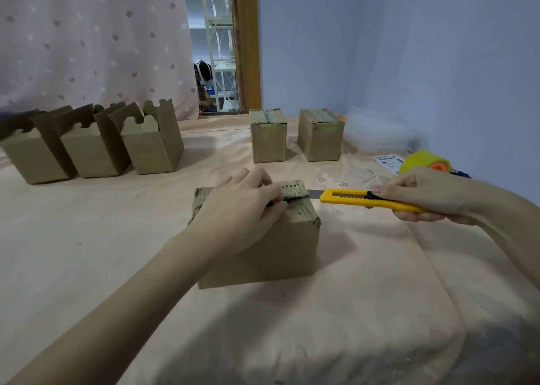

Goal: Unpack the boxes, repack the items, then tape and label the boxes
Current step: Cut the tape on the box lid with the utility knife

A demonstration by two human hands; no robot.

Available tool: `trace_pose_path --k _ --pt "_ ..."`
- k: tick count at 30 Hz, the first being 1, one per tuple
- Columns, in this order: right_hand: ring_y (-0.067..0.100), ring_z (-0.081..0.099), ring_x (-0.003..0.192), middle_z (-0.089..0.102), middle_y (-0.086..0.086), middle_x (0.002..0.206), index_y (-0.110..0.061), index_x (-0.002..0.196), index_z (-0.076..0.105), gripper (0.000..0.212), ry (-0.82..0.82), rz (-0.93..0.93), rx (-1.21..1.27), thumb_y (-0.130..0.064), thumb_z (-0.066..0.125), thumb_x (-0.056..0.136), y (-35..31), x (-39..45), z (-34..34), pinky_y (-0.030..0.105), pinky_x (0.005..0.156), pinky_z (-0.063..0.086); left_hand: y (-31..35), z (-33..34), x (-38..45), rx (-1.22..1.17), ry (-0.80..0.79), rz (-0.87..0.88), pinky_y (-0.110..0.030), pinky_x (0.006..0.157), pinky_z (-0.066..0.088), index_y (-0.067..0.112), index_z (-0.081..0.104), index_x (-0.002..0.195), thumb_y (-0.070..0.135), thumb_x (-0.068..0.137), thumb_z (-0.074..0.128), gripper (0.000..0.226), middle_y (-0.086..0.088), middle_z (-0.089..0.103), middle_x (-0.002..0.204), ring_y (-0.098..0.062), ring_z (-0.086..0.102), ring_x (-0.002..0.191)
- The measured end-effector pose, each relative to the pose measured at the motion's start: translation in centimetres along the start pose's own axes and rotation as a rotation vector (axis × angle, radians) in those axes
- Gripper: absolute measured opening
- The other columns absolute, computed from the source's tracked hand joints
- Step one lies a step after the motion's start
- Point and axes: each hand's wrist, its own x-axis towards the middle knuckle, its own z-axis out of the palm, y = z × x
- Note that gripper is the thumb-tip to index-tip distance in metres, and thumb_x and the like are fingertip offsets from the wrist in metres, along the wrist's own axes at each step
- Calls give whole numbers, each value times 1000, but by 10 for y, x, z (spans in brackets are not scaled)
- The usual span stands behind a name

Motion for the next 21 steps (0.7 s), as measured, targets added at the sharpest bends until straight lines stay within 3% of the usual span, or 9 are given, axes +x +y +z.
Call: trace_pose_path --k 2,6,8,10,13,16,19,21 --pt "11 25 32 49 2 47 -16 82 74 36 -12 -37 8 -40 51 94 -12 -16 2 21 38 19 5 6 -4 37 44 -18 -37 86 41 29 68 104 54 93 31 46 0 53 115 -24 51 105" --pt "12 28 33 51 3 49 -28 50 64 48 29 -50 -43 -39 50 95 -23 -29 2 22 40 22 4 11 -4 231 114 7 -39 77 39 18 76 79 55 91 28 62 -8 63 95 -29 59 86" --pt "13 29 35 52 4 50 -28 50 64 48 50 -39 -48 -40 51 94 -25 -31 1 21 40 23 12 12 -3 260 36 6 -39 78 38 13 76 77 62 89 23 73 -8 63 94 -28 57 88" --pt "13 29 35 52 4 50 -26 51 64 47 55 -34 -56 -40 52 94 -26 -33 1 21 39 23 14 13 -1 143 9 3 -36 86 35 12 73 90 73 83 21 81 -2 58 105 -24 51 98" --pt "13 29 35 53 5 50 -20 54 61 46 50 -37 -45 -38 52 94 -25 -33 1 21 39 23 5 12 2 -132 -73 -131 -29 97 29 22 59 114 80 72 39 74 8 41 119 -14 37 113" --pt "12 29 33 52 3 48 -19 53 61 47 56 -28 -57 -39 52 94 -26 -32 4 20 39 23 5 10 3 -249 -30 -164 -30 94 32 25 55 112 75 66 55 68 10 42 113 -13 40 109" --pt "11 28 33 51 3 48 -7 71 65 41 35 -25 -48 -38 51 95 -26 -27 6 18 36 23 8 9 3 -277 -6 -178 -30 88 33 27 54 110 72 64 62 65 10 45 108 -13 43 105" --pt "11 27 33 49 3 49 -10 79 71 38 4 -21 -31 -38 50 95 -25 -25 7 18 35 21 8 10 2 -272 4 -175 -29 86 34 27 54 112 71 65 63 65 11 45 107 -12 43 104"
